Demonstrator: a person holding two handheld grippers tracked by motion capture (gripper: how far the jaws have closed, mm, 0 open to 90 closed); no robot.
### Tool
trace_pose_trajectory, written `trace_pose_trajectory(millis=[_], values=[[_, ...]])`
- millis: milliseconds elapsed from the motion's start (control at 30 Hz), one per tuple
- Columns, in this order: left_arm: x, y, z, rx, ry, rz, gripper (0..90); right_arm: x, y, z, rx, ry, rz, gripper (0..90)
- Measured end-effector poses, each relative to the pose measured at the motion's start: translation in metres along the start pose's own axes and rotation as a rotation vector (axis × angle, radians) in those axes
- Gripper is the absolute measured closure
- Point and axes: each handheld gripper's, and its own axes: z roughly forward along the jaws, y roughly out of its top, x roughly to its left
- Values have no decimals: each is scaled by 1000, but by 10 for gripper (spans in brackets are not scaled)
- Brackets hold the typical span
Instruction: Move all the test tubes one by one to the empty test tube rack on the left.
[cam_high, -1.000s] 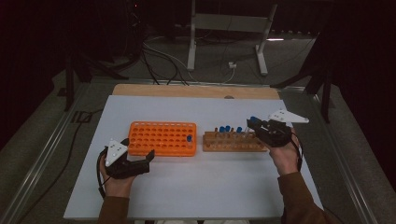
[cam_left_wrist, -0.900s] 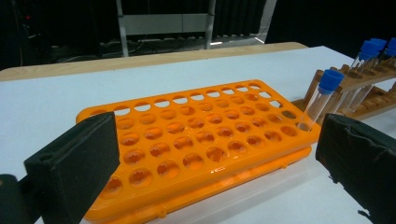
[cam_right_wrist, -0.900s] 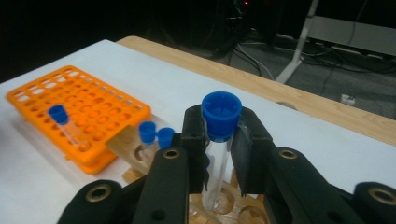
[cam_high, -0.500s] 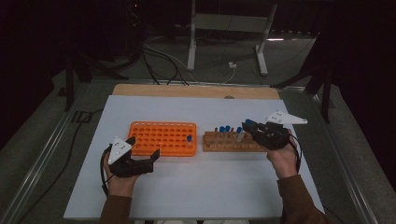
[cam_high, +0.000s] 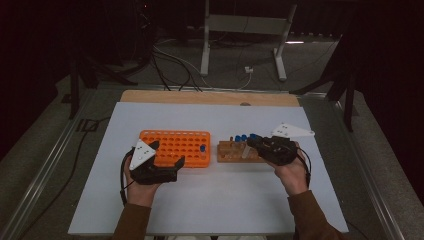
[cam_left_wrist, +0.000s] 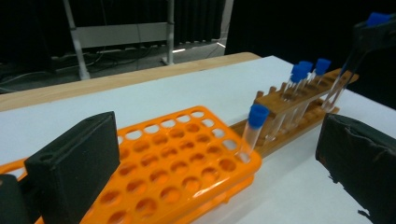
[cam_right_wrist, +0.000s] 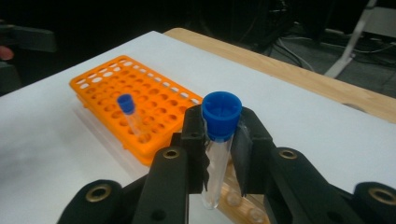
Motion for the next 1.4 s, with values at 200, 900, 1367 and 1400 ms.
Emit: trace_pose_trajectory(millis=[200,900,1367,1400], values=[[-12,6,10,6,-22,23,8,8,2,7,0,45,12,764],[-59,16,45,41,-140,105,233,44,17,30,16,146,-19,765],[-76,14,61,45,-182,142,633,57,18,39,29,185,-36,764],[-76,14,62,44,-185,142,661,57,18,39,30,186,-34,764]])
